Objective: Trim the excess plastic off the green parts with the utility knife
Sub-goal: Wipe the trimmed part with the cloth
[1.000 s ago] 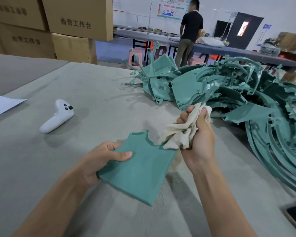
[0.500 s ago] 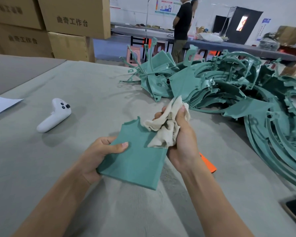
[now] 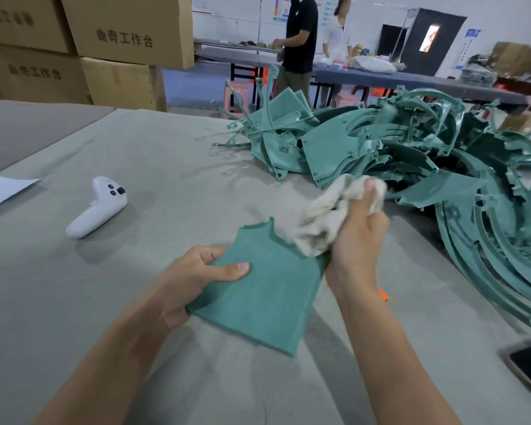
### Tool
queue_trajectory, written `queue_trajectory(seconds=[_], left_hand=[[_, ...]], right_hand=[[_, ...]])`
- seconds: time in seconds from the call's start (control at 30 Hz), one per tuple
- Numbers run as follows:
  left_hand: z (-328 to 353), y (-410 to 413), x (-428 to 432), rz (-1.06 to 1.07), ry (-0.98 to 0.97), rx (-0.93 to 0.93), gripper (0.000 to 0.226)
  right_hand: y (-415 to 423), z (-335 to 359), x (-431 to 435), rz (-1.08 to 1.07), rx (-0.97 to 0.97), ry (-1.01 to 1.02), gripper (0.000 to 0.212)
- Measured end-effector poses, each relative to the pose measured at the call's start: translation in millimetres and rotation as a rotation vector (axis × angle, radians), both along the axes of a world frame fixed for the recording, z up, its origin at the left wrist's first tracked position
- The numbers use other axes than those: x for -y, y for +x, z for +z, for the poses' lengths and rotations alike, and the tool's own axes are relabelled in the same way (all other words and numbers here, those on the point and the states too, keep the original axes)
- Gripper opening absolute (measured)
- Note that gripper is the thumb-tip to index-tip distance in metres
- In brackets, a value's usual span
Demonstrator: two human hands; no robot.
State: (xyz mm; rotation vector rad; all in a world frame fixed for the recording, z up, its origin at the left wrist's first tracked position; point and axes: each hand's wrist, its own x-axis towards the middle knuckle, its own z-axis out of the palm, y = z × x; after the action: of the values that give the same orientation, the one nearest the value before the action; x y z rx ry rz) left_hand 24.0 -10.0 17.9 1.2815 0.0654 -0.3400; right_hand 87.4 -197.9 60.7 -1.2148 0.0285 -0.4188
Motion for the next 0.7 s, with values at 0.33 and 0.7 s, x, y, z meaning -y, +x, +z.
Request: queue_trajectory(seconds=[0.33,0.7], left_hand=[[-1.1,6.4,-2.6,0.449,-0.104,0.118,0.021],[1.0,5.3,-1.1,0.676,-0.215,0.175,0.03]], right_hand=[[16.6,8.0,47.9,-0.131,-0.13,0.081,0.034],[-26.2,-31.9,-42.8,0.245,0.197,-0.645,0.017]])
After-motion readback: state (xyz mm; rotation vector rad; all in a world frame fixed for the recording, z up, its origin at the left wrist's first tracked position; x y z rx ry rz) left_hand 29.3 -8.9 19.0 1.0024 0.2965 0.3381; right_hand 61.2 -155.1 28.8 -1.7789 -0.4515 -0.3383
